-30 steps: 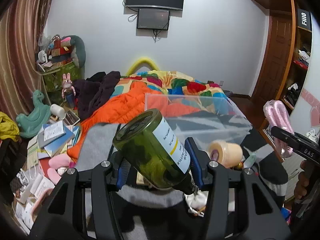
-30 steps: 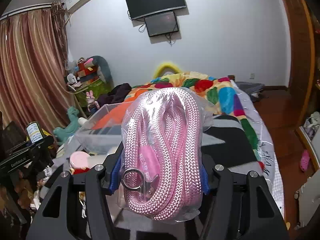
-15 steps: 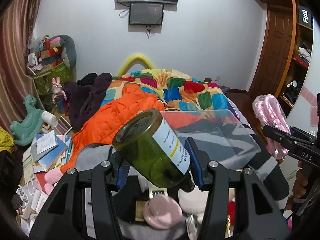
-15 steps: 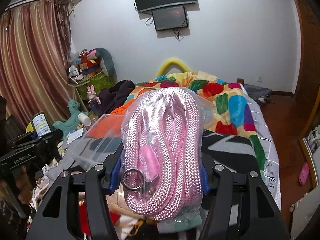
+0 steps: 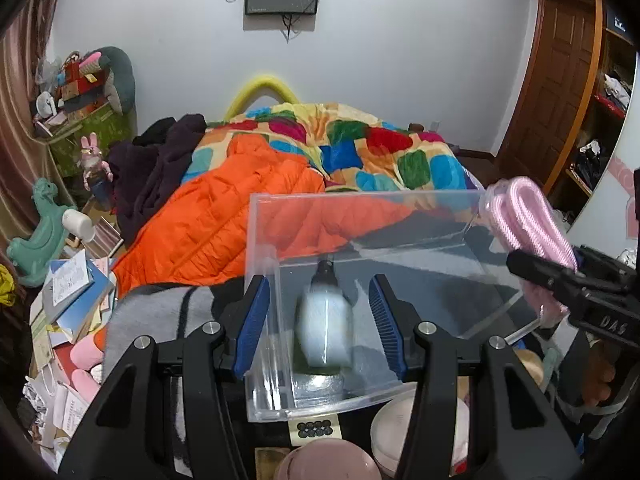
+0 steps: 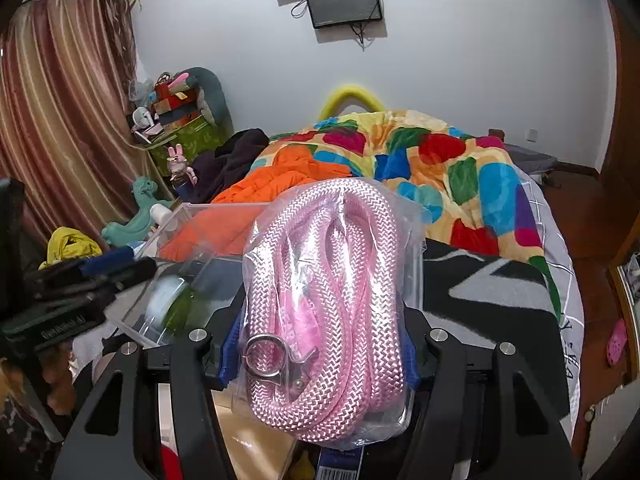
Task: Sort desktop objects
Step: 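Lower the bottle into the clear box with left tool while right tool drops the rope bag in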
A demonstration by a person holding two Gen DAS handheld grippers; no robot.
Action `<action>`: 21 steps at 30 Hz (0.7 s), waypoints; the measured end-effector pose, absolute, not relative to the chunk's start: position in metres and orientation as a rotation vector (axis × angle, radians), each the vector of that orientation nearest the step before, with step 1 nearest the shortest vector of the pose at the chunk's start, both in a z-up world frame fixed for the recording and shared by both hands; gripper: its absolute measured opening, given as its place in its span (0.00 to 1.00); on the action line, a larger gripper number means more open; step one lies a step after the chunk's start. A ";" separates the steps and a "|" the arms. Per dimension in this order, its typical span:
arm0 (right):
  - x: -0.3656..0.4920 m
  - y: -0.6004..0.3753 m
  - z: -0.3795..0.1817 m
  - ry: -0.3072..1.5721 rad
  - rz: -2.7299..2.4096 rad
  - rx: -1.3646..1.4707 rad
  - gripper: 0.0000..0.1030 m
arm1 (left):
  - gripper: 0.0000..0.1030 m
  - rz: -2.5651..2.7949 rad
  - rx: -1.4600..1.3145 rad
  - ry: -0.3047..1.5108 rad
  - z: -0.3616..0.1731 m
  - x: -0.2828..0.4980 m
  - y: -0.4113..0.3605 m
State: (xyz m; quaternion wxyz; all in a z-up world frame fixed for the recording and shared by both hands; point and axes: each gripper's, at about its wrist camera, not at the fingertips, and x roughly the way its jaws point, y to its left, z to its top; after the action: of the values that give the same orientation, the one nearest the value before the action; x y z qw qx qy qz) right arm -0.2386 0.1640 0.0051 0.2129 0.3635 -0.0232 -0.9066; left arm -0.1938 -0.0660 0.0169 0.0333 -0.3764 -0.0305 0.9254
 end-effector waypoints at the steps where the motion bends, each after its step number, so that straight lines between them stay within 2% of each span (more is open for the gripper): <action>1: -0.240 0.163 0.005 -0.058 -2.508 1.013 0.55 | 0.50 2.843 -1.161 -0.094 0.014 -0.195 -0.065; 4: -0.242 0.156 0.005 -0.016 -2.498 1.023 0.55 | 0.50 2.823 -1.178 -0.101 0.008 -0.195 -0.064; 13: -0.254 0.140 -0.011 0.112 -2.473 1.109 0.55 | 0.50 2.797 -1.198 0.063 0.005 -0.185 -0.047; 18: -0.249 0.134 -0.013 0.192 -2.455 1.130 0.56 | 0.51 2.798 -1.195 0.061 0.002 -0.181 -0.046; 21: -0.242 0.136 -0.011 0.199 -2.453 1.121 0.60 | 0.51 2.791 -1.197 0.027 0.004 -0.179 -0.048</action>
State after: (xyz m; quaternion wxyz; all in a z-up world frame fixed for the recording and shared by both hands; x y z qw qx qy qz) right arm -0.2418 0.1356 -0.0115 0.2169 0.4047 0.0720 -0.8854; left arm -0.1790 -0.0484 0.0039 0.0523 -0.3936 0.0089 0.9177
